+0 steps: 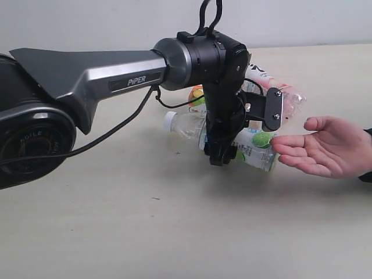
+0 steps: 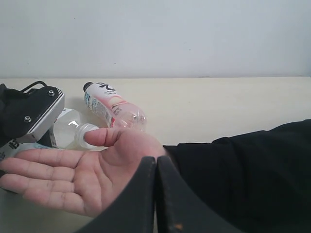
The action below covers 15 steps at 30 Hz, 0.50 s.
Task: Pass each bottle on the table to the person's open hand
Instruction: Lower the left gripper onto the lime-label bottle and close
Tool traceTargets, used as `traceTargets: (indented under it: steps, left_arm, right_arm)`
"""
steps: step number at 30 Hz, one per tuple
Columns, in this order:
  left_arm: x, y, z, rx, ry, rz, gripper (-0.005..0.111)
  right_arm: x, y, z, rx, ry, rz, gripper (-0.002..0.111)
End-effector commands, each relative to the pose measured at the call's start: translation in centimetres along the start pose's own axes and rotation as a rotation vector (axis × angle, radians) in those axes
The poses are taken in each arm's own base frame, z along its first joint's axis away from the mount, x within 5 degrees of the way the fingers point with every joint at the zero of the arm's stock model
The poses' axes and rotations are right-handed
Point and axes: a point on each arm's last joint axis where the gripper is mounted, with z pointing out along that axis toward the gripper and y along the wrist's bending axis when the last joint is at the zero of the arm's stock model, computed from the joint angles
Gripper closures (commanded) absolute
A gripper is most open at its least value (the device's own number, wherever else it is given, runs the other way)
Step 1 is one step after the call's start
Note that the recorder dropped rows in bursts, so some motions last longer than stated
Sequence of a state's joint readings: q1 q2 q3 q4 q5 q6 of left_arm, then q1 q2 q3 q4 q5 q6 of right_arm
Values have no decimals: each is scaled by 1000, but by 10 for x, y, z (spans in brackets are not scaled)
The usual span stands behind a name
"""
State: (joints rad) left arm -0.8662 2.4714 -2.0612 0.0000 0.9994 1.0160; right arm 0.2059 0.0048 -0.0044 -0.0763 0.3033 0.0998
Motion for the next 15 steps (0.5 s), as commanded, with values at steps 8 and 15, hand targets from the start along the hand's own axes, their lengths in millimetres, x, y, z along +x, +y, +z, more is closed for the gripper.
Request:
traceTargets:
  steps: [8, 15]
  left_arm:
    - [4, -8, -2, 85, 53, -5, 101]
    - [10, -7, -20, 73, 121, -67, 107]
  right_arm:
    - [1, 0, 0, 2, -2, -1, 108]
    - [1, 0, 0, 2, -2, -1, 108]
